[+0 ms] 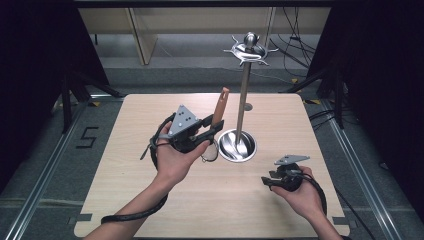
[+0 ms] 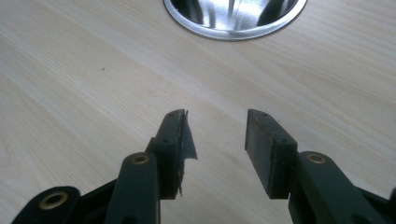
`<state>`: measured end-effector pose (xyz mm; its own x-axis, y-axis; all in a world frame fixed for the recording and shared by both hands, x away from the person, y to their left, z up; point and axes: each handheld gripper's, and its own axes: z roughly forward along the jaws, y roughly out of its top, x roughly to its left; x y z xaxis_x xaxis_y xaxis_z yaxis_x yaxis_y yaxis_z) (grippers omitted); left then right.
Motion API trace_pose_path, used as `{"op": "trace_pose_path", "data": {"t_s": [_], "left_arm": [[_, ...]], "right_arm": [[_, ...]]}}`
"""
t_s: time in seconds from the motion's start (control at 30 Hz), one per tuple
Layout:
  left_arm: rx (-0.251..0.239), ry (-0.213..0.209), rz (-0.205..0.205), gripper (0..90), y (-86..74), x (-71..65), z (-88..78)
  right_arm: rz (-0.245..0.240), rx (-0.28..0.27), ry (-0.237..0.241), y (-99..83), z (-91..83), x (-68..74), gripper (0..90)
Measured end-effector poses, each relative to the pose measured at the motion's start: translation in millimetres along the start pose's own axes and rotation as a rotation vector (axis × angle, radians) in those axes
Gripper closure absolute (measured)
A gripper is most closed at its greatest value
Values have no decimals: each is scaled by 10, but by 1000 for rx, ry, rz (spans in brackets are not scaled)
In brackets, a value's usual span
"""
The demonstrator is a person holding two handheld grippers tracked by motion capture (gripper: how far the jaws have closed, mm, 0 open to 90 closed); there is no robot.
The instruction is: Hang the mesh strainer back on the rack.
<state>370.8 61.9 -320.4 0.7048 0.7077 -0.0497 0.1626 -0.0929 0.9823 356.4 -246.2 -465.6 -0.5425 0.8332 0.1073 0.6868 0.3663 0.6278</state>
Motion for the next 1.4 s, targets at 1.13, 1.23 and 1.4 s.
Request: {"op": "trace_pose_path", "data": {"t_s": [1.13, 1.23, 1.4], "left_arm": [[-26, 16, -13, 673, 128, -27, 164], [-31, 19, -6, 673, 155, -29, 171], [-40, 21, -4, 673, 201, -31, 196]], "right_arm": [[-7, 0, -7, 6, -23, -8, 586], [-7, 5, -7, 6, -21, -6, 586], [-8, 2, -7, 6, -19, -11, 586]]}}
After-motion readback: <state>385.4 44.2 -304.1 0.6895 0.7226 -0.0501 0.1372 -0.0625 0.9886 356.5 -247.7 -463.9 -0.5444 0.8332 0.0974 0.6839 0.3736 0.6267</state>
